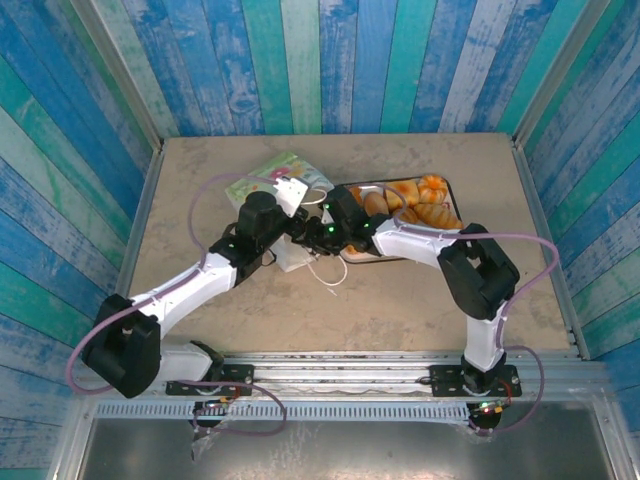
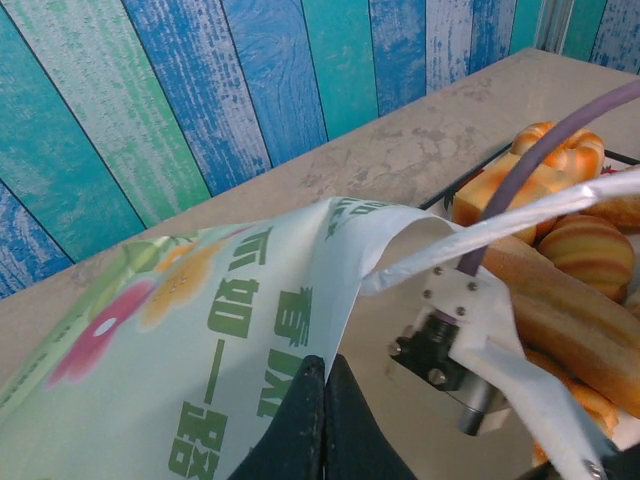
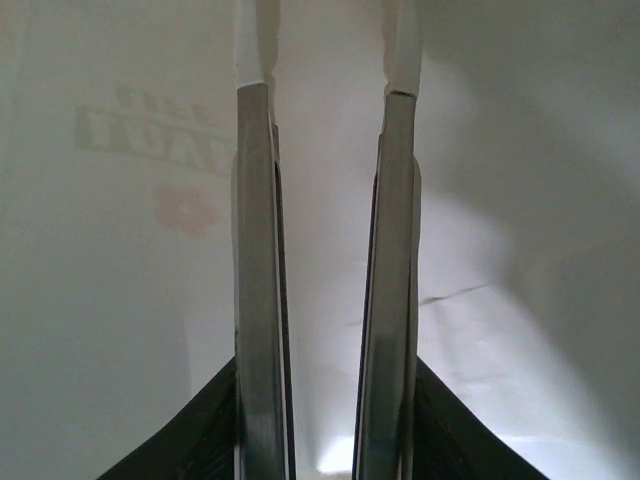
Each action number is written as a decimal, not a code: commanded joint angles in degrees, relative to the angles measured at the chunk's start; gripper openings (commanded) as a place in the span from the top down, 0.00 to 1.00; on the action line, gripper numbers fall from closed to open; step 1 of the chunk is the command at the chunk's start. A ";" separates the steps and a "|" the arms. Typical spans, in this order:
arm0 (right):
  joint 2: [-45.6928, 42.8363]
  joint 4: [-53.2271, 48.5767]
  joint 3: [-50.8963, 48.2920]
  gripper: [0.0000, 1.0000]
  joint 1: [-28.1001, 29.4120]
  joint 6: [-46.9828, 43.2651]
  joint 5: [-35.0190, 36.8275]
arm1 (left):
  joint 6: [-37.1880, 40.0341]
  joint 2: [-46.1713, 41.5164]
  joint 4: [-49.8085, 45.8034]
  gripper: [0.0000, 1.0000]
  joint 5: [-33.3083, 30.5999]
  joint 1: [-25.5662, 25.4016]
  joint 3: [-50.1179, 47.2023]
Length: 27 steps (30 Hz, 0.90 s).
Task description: Take the fake bread out of the paper bag
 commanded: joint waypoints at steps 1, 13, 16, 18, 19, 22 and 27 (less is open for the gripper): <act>1.59 2.81 2.61 0.62 -0.24 -0.17 0.61 | -0.51 1.45 1.12 1.00 1.65 -0.51 1.68; 6.60 6.90 5.35 0.60 -0.56 1.42 -1.88 | -0.40 1.63 1.00 1.00 3.47 -0.67 2.05; 7.51 8.33 5.34 0.60 -0.80 1.80 -2.28 | -0.13 1.49 0.69 1.00 3.76 -0.69 2.13; 8.05 9.51 5.37 0.59 -0.90 1.62 -2.91 | 0.11 1.42 0.65 1.00 3.97 -0.73 2.13; 8.34 9.82 5.63 0.59 -0.94 1.24 -3.26 | 0.14 1.37 0.46 1.00 4.10 -0.64 2.26; 9.18 9.61 6.90 0.57 -1.25 -0.37 -4.92 | 0.38 1.45 0.06 1.00 4.53 -0.69 2.41; 10.20 8.26 9.06 0.55 -1.36 -3.66 -8.27 | 0.91 1.85 -0.65 1.00 5.52 -0.71 2.86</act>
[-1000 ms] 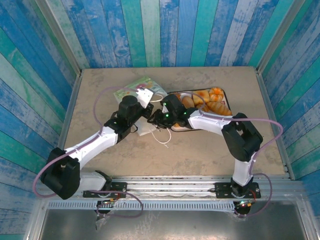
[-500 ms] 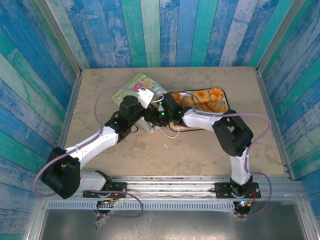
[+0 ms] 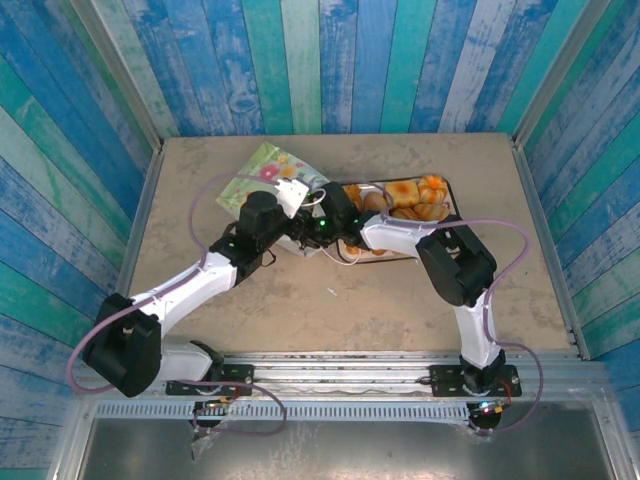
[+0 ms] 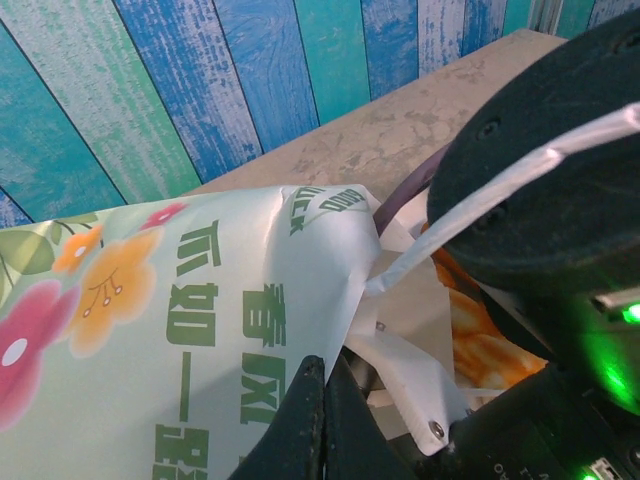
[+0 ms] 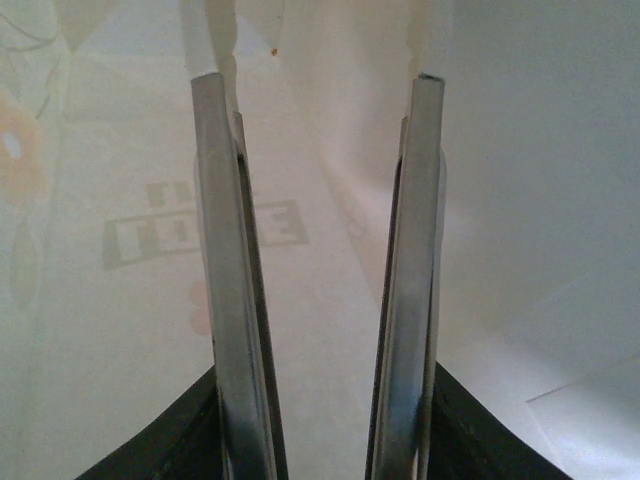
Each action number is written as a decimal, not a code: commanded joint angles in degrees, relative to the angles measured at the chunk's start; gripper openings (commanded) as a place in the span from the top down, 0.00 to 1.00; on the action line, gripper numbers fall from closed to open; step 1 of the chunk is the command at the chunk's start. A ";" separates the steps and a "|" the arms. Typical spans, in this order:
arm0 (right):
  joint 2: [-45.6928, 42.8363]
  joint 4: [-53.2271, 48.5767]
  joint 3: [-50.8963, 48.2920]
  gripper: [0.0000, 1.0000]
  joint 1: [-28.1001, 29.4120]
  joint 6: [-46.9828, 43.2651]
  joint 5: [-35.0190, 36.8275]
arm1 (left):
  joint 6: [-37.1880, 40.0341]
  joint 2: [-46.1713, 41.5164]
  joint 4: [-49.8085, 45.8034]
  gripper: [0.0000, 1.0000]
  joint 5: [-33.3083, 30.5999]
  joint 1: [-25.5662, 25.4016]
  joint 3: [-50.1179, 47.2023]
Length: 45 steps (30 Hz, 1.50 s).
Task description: Take the fake bread out of the paper bag
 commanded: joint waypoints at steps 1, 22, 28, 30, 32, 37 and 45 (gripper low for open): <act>1.76 0.63 3.49 0.55 -0.28 -3.93 -4.24 | 0.53 1.70 1.06 1.00 4.69 -0.94 2.59; 3.47 -3.49 6.55 0.78 -1.36 -7.85 -3.95 | 3.35 0.43 -1.37 1.00 5.15 -0.97 2.94; -0.52 -3.48 1.26 0.86 -1.44 -7.75 -2.02 | 5.48 0.42 0.35 1.00 1.69 -0.97 0.53; -1.97 -3.04 -0.87 0.89 -1.41 -7.34 -1.75 | 6.39 0.42 0.65 1.00 0.10 -0.90 -0.13; -3.70 -2.56 -3.36 0.91 -1.32 -6.70 -1.26 | 7.10 0.57 1.06 1.00 -1.33 -0.65 -0.84; -8.21 -2.14 -9.17 0.94 -0.54 -4.92 0.73 | 7.87 1.32 1.06 1.00 -3.14 0.15 -1.45; -14.32 -0.97 -15.31 0.95 2.60 -2.34 3.95 | 7.92 1.99 1.23 1.00 -3.42 0.43 -1.39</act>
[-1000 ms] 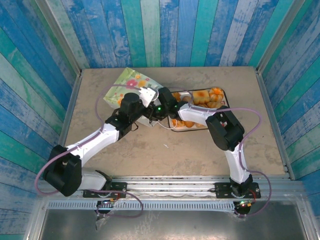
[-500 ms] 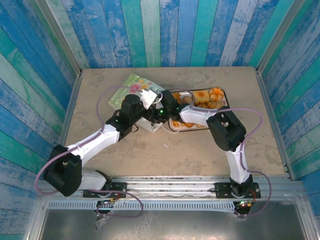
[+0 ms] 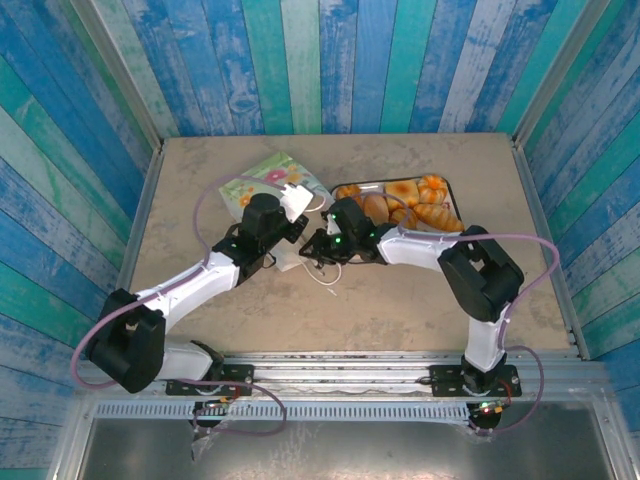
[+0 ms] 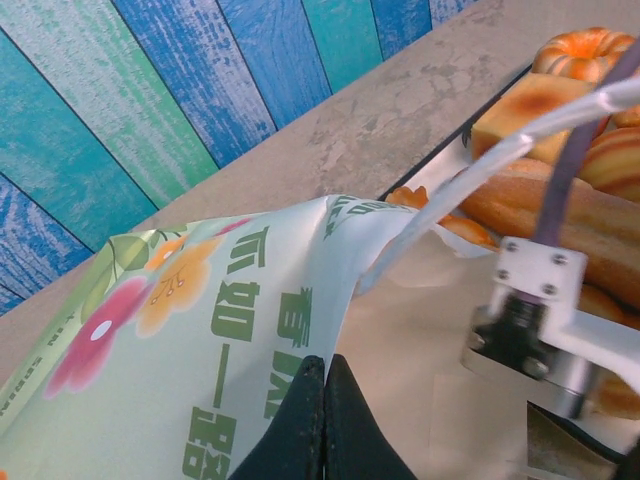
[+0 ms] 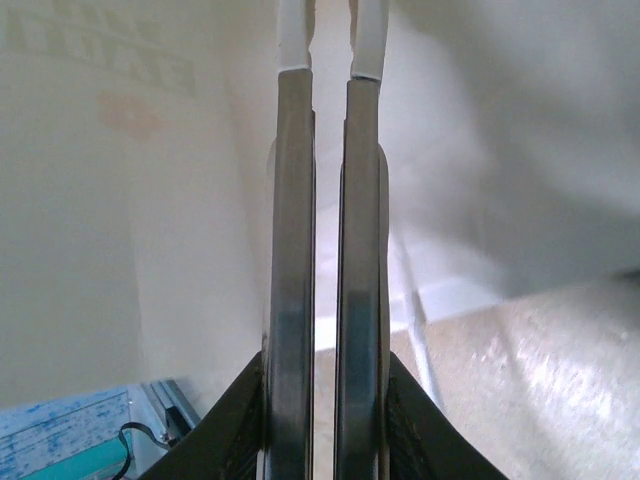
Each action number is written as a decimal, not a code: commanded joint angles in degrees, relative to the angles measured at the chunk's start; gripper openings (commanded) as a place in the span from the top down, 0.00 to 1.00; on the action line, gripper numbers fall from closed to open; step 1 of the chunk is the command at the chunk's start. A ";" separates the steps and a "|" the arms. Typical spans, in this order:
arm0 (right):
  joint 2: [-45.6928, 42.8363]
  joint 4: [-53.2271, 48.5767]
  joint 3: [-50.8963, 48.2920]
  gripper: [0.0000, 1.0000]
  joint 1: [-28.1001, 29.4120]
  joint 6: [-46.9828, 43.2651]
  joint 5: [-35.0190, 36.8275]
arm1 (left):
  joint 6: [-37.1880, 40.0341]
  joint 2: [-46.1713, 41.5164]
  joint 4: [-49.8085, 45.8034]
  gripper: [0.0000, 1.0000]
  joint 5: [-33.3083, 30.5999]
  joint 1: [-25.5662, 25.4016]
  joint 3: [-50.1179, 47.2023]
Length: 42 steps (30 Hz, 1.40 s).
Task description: Take the fake bread out of the paper bag
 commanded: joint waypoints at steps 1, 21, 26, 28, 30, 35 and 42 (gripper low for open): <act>-3.45 2.04 -1.33 0.95 1.28 1.06 1.71 | 0.58 0.77 1.06 1.00 -0.89 0.21 -0.22; -19.93 -11.85 -7.63 0.98 2.98 -5.17 8.11 | -5.10 5.37 0.85 1.00 -6.78 0.21 4.18; -24.18 -13.07 -10.29 0.99 3.08 -5.01 9.02 | -7.12 7.32 0.65 1.00 -8.58 0.21 5.78; -25.89 -13.57 -11.40 0.99 3.08 -4.92 9.54 | -7.58 8.24 0.23 1.00 -9.40 0.21 6.55; -27.40 -14.30 -12.27 0.99 3.09 -4.99 10.19 | -7.87 8.96 -0.13 1.00 -9.91 0.21 7.30; -31.01 -16.03 -13.96 0.99 3.06 -5.03 11.84 | -9.04 10.01 -0.65 1.00 -11.31 0.21 8.54; -36.72 -18.44 -17.00 0.99 2.91 -4.47 14.80 | -10.58 11.04 -1.92 1.00 -13.57 0.21 10.27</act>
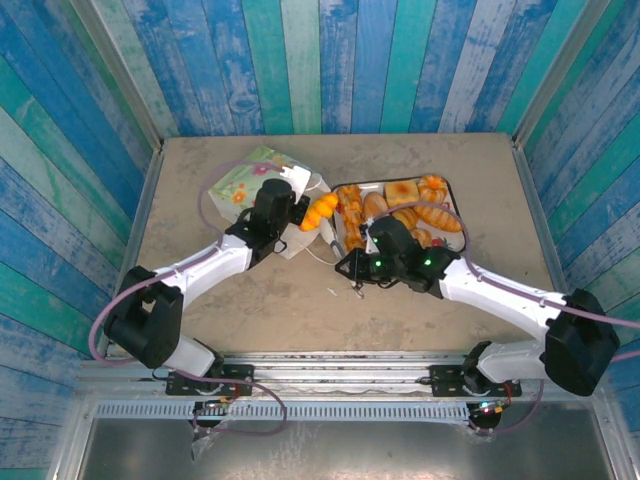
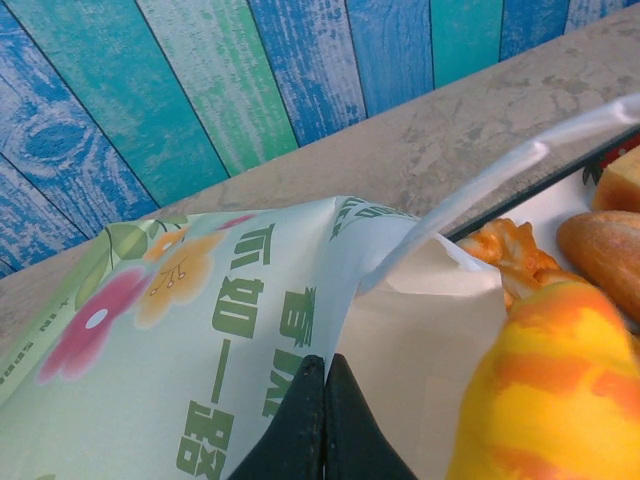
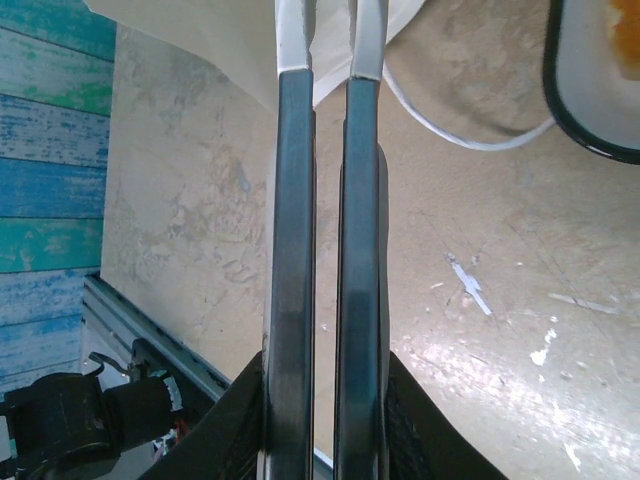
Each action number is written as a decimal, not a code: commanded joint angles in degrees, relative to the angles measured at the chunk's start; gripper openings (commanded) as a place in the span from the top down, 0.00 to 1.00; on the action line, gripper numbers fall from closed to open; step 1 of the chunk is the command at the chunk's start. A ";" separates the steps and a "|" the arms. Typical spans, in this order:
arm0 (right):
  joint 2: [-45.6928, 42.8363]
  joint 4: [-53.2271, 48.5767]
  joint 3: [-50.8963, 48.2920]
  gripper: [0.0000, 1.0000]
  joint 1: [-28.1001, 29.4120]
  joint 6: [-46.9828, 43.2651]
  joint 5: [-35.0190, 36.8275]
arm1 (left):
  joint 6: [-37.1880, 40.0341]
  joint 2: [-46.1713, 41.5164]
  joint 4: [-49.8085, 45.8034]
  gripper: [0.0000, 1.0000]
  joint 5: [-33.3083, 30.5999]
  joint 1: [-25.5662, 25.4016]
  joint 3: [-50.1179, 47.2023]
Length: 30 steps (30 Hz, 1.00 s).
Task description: Take the fake bread out of the paper bag
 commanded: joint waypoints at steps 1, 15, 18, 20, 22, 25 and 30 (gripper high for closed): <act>-3.87 -1.55 -1.33 0.98 0.21 -0.37 3.35 | -1.69 2.35 -0.87 1.00 -2.11 0.15 1.77; -18.38 -13.25 -3.80 0.97 -4.66 0.56 7.99 | -2.43 1.89 -1.52 1.00 -3.28 0.15 1.70; -23.44 -16.46 -5.15 0.96 -8.40 -0.31 8.58 | -2.58 0.88 -1.17 1.00 -3.31 0.15 1.18; -25.74 -19.52 -5.21 0.96 -12.29 -2.05 7.27 | -2.68 0.46 -1.17 1.00 -3.30 0.15 0.99; -27.36 -22.72 -5.10 0.95 -17.47 -4.12 5.89 | -2.65 0.11 -1.36 1.00 -2.94 0.15 1.17; -28.76 -24.67 -5.24 0.95 -22.74 -6.42 3.41 | -2.70 -0.33 -1.72 1.00 -2.51 0.15 1.30; -27.99 -25.13 -5.56 0.95 -27.07 -8.64 0.91 | -2.79 -1.27 -2.25 1.00 -1.89 0.15 1.34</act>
